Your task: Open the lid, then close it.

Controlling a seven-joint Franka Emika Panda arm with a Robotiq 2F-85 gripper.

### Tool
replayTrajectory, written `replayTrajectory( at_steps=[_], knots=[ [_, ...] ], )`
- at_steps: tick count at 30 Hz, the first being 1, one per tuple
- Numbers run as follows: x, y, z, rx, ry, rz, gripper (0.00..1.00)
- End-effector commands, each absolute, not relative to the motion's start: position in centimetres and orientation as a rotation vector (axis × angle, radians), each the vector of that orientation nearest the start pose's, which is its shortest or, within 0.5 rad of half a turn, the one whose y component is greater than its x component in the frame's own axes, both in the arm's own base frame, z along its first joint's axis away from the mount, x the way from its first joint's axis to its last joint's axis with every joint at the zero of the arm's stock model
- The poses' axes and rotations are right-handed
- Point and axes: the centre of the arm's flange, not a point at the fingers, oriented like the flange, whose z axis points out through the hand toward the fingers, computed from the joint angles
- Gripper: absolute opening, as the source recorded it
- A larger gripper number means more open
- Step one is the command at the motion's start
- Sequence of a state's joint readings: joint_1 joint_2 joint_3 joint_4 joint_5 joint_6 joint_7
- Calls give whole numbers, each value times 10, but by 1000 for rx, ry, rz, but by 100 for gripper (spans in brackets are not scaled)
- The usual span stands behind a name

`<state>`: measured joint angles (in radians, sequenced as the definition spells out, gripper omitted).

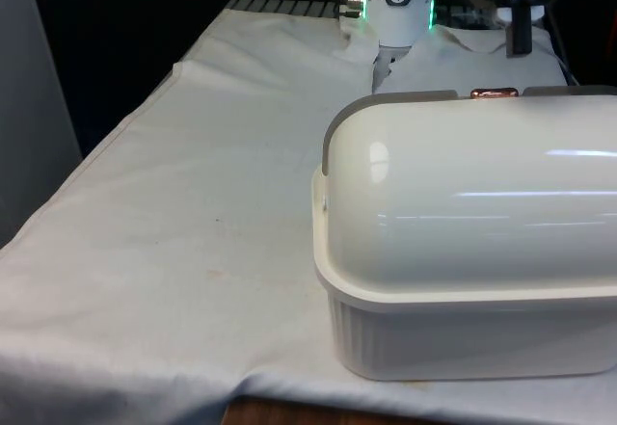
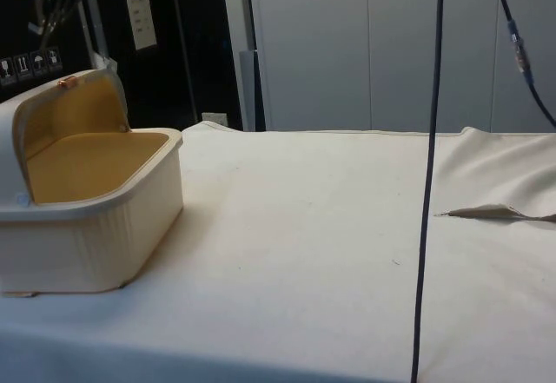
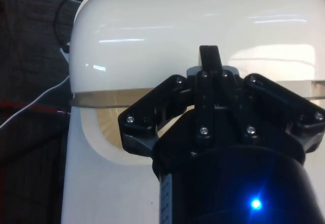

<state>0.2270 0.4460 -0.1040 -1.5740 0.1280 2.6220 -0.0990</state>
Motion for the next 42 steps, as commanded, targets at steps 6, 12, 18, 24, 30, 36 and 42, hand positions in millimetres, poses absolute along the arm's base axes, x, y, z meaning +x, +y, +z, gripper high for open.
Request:
replayTrajectory(
  at_steps=[6, 12, 18, 24, 30, 36, 42],
  knots=[
    [731, 98, 448, -2945, -226, -925, 0],
    [732, 100, 443, -2947, -229, -915, 0],
    [733, 101, 442, -2940, -237, -914, 0],
    [734, 101, 430, -2954, -237, -891, 0],
    [733, 103, 421, -2963, -240, -860, 0],
    [732, 104, 420, -2970, -248, -848, 0],
    [730, 105, 418, -2979, -257, -828, 0]
  ],
)
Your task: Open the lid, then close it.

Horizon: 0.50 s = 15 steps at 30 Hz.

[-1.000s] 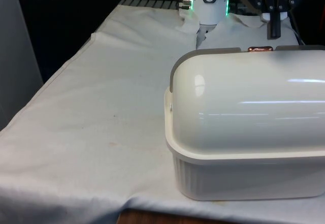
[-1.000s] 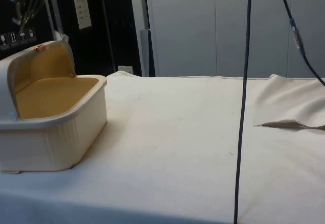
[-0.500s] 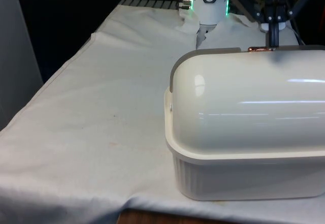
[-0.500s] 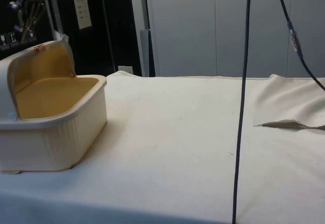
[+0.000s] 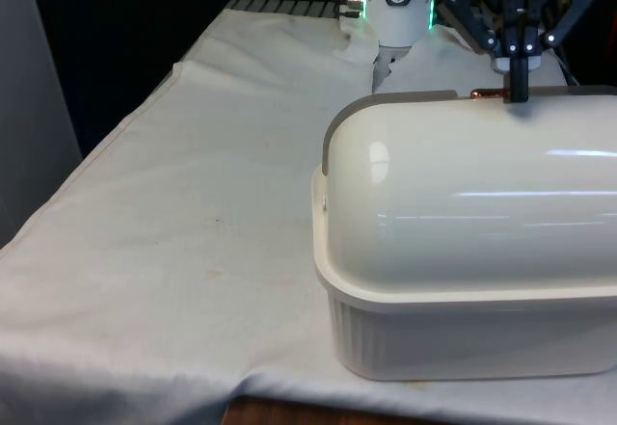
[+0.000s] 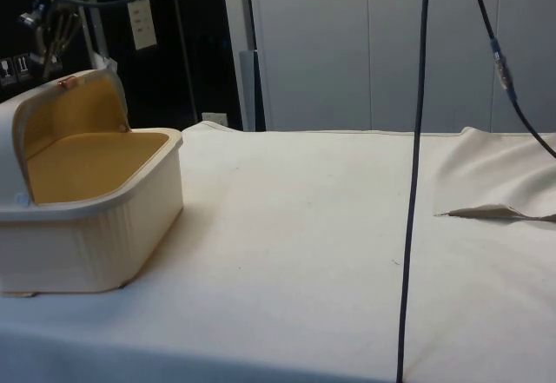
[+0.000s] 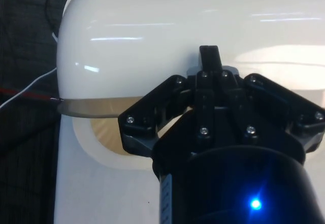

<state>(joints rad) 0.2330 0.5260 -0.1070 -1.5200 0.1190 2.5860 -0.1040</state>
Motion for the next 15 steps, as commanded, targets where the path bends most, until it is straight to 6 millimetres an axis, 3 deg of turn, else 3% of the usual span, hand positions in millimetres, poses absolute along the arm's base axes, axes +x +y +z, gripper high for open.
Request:
replayTrajectory(
  at_steps=[1, 15],
  knots=[
    [730, 105, 417, -2983, -259, -818, 0],
    [729, 105, 414, -2999, -278, -756, 0]
  ],
)
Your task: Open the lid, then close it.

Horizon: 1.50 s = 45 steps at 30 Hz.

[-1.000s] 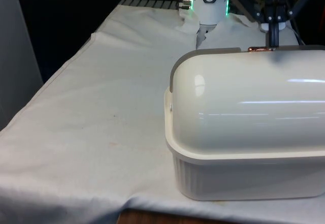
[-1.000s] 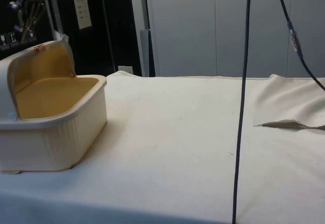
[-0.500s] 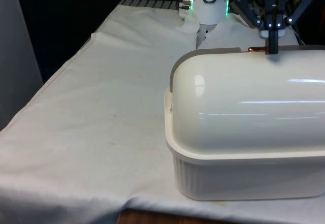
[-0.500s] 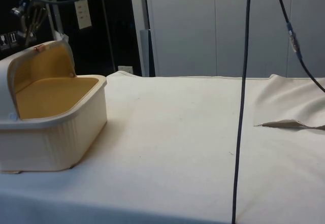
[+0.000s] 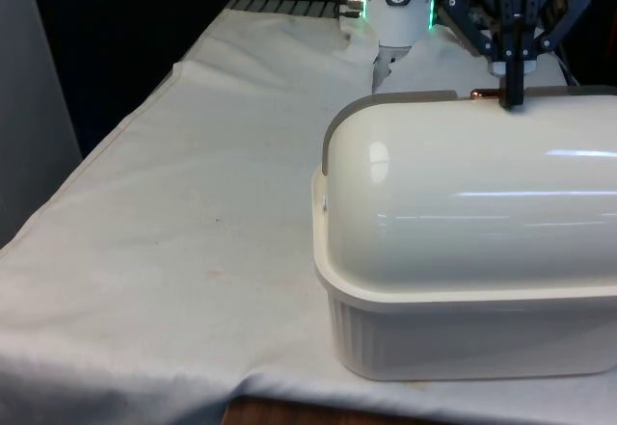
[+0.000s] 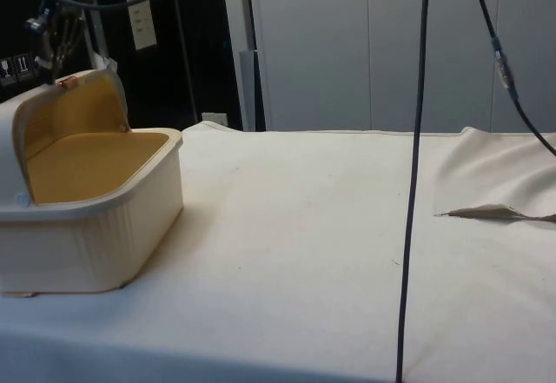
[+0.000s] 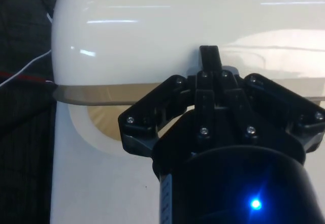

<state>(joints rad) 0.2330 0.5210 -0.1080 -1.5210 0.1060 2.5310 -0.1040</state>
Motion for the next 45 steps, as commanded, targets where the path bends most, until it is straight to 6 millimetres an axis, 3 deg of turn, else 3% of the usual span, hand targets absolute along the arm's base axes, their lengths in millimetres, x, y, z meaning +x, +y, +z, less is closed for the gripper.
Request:
replayTrajectory(
  at_steps=[1, 17, 30, 45],
  knots=[
    [726, 105, 414, -3012, -280, -739, 0],
    [723, 106, 413, -3032, -305, -665, 0],
    [709, 104, 411, -3064, -323, -591, 0],
    [711, 104, 418, -3055, -325, -607, 0]
  ],
)
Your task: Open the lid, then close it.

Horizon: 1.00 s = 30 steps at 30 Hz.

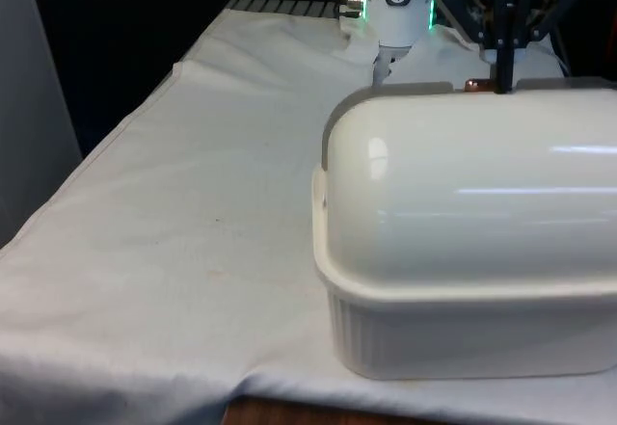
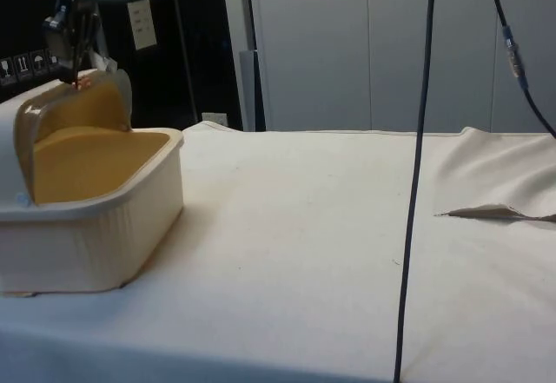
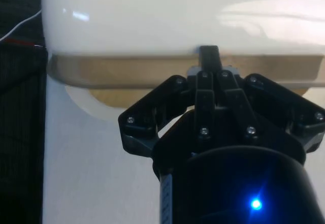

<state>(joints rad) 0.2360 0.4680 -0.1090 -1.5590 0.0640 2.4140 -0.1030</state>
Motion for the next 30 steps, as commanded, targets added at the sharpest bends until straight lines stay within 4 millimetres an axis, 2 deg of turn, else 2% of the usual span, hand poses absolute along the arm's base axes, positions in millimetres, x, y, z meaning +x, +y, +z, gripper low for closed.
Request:
replayTrajectory(
  at_steps=[1, 16, 30],
  knots=[
    [713, 103, 417, -3063, -318, -601, 0],
    [715, 102, 417, -3061, -312, -600, 0],
    [707, 102, 411, -3087, -298, -469, 0]
  ],
)
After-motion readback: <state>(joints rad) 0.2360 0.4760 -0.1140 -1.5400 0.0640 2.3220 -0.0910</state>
